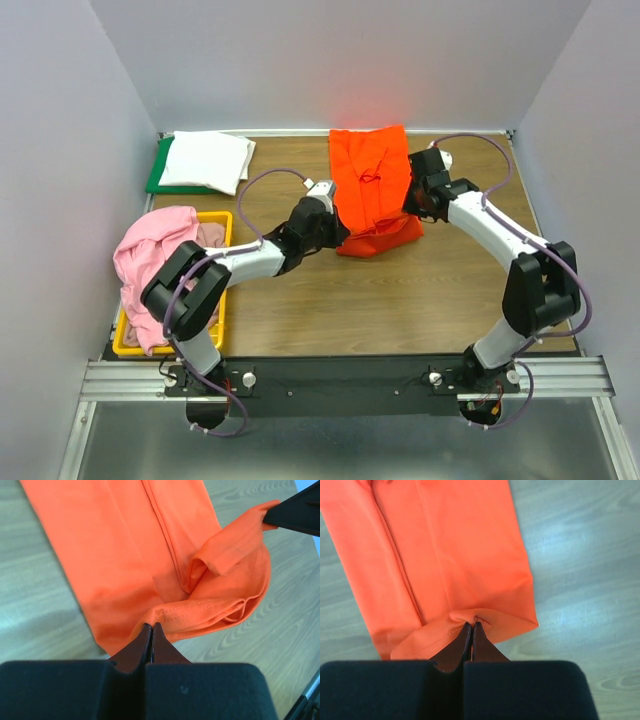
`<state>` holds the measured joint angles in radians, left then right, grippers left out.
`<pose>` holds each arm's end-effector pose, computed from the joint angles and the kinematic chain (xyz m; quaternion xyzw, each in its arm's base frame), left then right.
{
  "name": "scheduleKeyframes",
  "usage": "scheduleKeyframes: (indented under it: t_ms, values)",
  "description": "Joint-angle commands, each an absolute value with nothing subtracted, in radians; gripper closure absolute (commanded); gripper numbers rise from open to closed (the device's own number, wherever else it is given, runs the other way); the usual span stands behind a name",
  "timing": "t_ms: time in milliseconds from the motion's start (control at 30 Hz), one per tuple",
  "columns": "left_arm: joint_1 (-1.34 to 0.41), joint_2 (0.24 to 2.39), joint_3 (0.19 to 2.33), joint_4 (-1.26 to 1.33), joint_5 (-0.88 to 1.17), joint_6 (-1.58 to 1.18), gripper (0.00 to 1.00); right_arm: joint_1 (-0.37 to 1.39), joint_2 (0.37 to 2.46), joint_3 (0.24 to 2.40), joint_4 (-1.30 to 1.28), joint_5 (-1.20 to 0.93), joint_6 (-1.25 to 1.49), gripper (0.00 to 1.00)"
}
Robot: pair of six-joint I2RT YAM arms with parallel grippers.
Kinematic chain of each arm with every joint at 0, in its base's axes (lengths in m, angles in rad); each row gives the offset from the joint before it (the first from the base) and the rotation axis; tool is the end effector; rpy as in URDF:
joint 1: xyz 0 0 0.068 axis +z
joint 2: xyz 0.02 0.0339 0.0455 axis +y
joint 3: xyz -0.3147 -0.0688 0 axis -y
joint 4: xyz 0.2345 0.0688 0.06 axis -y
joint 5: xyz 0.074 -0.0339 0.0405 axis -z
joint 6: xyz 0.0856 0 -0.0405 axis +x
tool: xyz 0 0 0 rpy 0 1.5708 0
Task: Fold and stack the t-shirts
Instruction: Fold the tshirt
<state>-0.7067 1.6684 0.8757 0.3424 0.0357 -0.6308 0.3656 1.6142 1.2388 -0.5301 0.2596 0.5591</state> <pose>0.3035 -0.2631 0.2324 0.0416 0.8460 -0.3413 0.4075 0.3539 0.1120 0.2744 0.1326 0.9288 0.0349 0.3444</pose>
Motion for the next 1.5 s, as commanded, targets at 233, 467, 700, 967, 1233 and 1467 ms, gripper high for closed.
scheduleKeyframes:
  t_ms: [233,467,700,967,1233,1467]
  values:
    - [-0.579,1.802,1.032,0.371,0.147,-0.549,1.00,0.339,1.799,1.448,-0.492,0.367,0.491,1.00]
    - [-0.513,1.922,1.138,0.393,0.225,-0.526,1.00,0.311,1.933,1.598,-0.488,0.373,0.468,1.00]
    - [-0.450,2.037,1.259,0.413,0.331,-0.496,1.00,0.287,2.077,1.741,-0.488,0.371,0.451,1.00]
    - [-0.403,2.157,1.379,0.417,0.403,-0.479,1.00,0.261,2.190,1.853,-0.489,0.351,0.433,1.00]
    - [-0.393,2.243,1.485,0.373,0.420,-0.469,1.00,0.245,2.275,1.943,-0.491,0.324,0.422,1.00]
    - [-0.357,2.249,1.526,0.336,0.330,-0.523,0.20,0.238,2.342,2.097,-0.491,0.227,0.379,0.46]
